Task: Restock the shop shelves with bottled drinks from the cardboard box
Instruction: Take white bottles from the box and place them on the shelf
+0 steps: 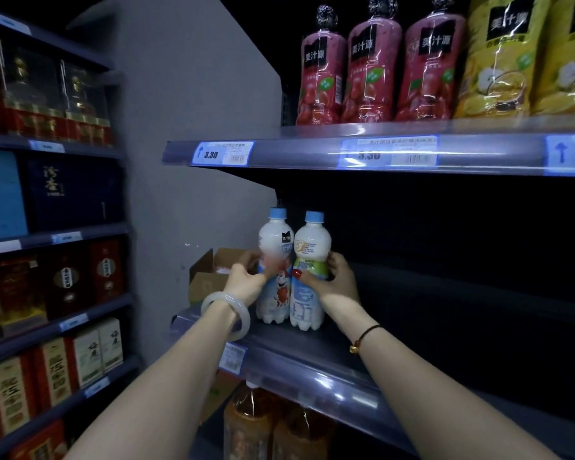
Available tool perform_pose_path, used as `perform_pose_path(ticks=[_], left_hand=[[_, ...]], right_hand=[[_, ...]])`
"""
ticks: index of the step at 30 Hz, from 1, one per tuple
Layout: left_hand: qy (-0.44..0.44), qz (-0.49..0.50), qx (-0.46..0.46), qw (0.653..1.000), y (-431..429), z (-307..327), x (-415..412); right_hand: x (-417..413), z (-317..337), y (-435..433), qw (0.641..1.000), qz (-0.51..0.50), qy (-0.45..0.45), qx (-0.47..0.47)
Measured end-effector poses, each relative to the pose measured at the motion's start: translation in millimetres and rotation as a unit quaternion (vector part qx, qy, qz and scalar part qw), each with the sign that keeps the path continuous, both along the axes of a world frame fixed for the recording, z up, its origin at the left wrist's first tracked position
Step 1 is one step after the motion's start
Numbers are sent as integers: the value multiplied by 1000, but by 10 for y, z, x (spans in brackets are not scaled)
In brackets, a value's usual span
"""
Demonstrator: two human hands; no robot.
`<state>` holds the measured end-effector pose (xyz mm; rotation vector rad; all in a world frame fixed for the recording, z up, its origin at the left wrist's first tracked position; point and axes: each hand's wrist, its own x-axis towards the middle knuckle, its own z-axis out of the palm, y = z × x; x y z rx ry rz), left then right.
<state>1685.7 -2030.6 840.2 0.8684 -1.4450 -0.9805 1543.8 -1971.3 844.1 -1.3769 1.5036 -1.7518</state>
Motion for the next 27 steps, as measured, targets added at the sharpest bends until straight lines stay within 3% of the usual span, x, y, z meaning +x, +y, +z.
perform_pose_path(ticks=[6, 11, 18, 23, 27], left_hand=[[-76, 8, 15, 997, 117, 12, 70], [-79, 70, 12, 994, 325, -39, 303], [-98, 92, 32, 990, 903, -270, 786], [-143, 108, 61, 982, 1521, -688, 1142], [-159, 144, 103, 971, 2034, -1205, 1468]], right_hand=[[-1, -5, 46, 999, -9, 23, 27], [-44, -38, 268, 998, 7, 5, 63], [166, -37, 768, 991, -35, 123, 43], [550, -265, 1265, 986, 77, 139, 46], [901, -822, 1552, 966, 179, 154, 110]])
